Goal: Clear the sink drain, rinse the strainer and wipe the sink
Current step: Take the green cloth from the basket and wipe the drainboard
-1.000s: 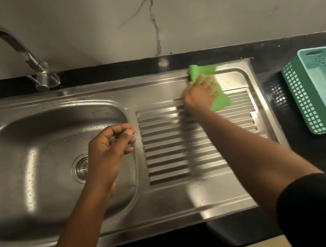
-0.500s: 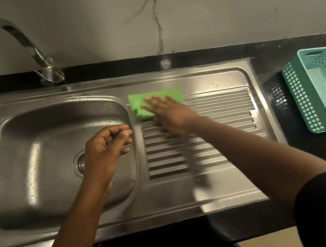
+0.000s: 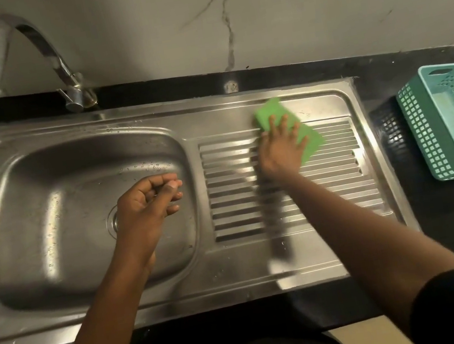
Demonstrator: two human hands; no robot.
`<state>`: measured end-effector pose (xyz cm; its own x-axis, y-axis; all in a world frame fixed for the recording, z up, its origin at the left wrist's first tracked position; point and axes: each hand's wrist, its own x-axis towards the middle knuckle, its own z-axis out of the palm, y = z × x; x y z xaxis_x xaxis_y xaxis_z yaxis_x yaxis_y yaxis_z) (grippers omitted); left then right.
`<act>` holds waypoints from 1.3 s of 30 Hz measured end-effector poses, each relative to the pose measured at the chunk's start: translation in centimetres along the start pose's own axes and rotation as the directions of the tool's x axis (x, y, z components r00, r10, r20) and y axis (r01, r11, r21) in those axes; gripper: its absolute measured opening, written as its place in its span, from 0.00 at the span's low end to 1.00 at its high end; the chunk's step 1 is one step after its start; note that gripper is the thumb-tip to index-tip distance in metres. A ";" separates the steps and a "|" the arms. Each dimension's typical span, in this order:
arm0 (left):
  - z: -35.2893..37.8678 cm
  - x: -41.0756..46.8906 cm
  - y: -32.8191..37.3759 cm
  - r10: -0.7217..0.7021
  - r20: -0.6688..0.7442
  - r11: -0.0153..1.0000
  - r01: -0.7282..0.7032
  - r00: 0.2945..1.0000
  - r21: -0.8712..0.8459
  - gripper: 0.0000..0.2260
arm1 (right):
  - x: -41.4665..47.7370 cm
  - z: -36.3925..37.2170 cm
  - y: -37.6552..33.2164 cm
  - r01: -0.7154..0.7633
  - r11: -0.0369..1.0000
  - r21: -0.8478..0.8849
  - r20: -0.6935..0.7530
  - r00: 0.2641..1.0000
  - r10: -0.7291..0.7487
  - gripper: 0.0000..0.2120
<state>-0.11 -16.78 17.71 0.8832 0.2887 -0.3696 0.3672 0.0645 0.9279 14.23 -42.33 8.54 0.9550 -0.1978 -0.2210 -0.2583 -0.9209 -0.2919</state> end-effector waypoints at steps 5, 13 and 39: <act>0.0 -0.1 0.4 0.011 -0.002 1.000 -0.011 1.000 0.012 0.07 | -6.7 4.9 -10.0 0.457 0.888 -0.057 0.211 0.875 -0.436 0.30; 0.8 -0.5 0.6 0.025 0.011 0.999 -0.025 1.000 0.021 0.06 | -8.1 3.2 -5.1 0.699 0.714 -0.040 0.302 0.690 -0.658 0.28; 5.1 -4.4 0.7 0.046 0.084 0.997 -0.052 0.995 0.062 0.05 | -16.0 3.2 -1.0 0.596 0.803 0.013 0.271 0.771 -0.577 0.30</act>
<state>-2.26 -22.90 19.77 0.9207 0.2097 -0.3292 0.3386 -0.0097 0.9409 -1.26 -37.18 9.38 0.8457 0.4694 -0.2538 0.3601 -0.8530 -0.3778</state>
